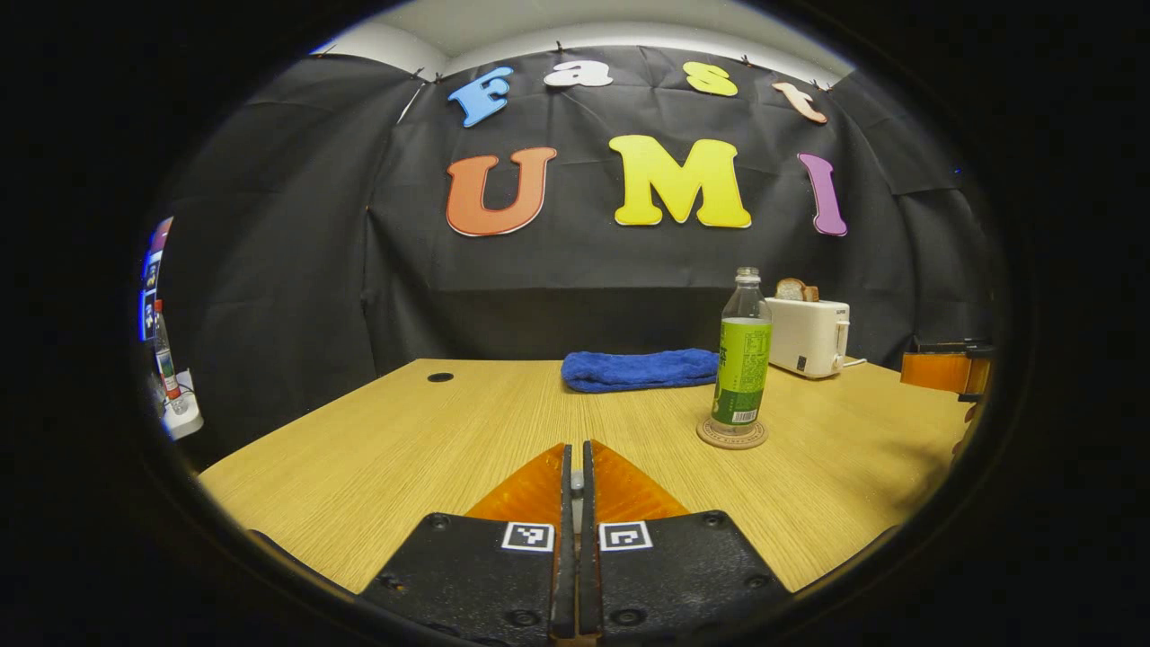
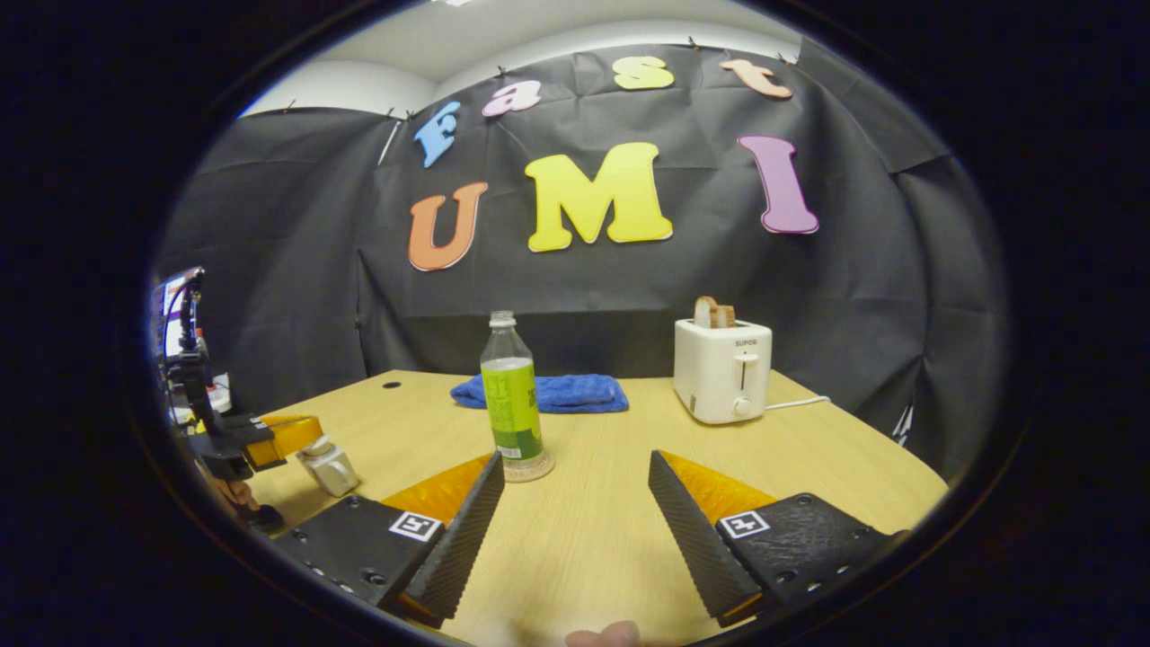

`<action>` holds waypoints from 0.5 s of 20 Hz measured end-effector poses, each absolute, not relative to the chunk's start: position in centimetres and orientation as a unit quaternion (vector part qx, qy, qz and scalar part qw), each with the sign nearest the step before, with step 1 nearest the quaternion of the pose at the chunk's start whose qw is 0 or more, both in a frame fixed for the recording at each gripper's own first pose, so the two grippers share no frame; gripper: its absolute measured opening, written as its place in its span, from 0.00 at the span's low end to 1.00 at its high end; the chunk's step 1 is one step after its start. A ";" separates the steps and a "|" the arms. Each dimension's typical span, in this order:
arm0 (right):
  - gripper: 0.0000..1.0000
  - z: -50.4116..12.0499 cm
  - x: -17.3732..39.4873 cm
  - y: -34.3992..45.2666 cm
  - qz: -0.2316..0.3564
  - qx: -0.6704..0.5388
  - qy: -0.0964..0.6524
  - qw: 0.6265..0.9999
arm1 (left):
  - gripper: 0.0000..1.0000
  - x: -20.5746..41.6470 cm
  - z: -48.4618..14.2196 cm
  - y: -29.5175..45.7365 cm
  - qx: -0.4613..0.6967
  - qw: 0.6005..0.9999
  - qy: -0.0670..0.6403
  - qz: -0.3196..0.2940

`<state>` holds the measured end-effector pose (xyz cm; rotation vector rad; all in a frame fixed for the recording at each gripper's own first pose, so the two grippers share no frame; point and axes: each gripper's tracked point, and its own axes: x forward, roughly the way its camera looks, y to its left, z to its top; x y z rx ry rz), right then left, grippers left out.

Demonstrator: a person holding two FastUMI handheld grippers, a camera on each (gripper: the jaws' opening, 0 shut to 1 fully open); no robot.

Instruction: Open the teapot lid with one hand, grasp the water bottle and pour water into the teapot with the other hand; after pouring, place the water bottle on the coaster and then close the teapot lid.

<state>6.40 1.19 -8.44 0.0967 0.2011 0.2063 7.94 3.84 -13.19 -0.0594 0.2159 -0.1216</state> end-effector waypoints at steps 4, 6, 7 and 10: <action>0.96 -8.2 6.0 1.3 0.108 0.050 0.094 0.988 | 0.05 8.1 -14.0 3.8 -0.026 0.990 0.125 -0.054; 0.96 -8.1 5.9 1.0 0.106 0.050 0.092 0.989 | 0.07 7.7 -13.8 4.0 -0.022 0.991 0.125 -0.045; 0.96 -7.9 5.9 0.9 0.104 0.050 0.088 0.989 | 0.10 7.8 -13.3 4.5 -0.015 0.992 0.121 -0.034; 0.96 -7.1 5.9 0.0 0.090 0.044 0.072 0.992 | 0.72 7.2 -11.0 4.7 0.000 0.995 0.093 -0.019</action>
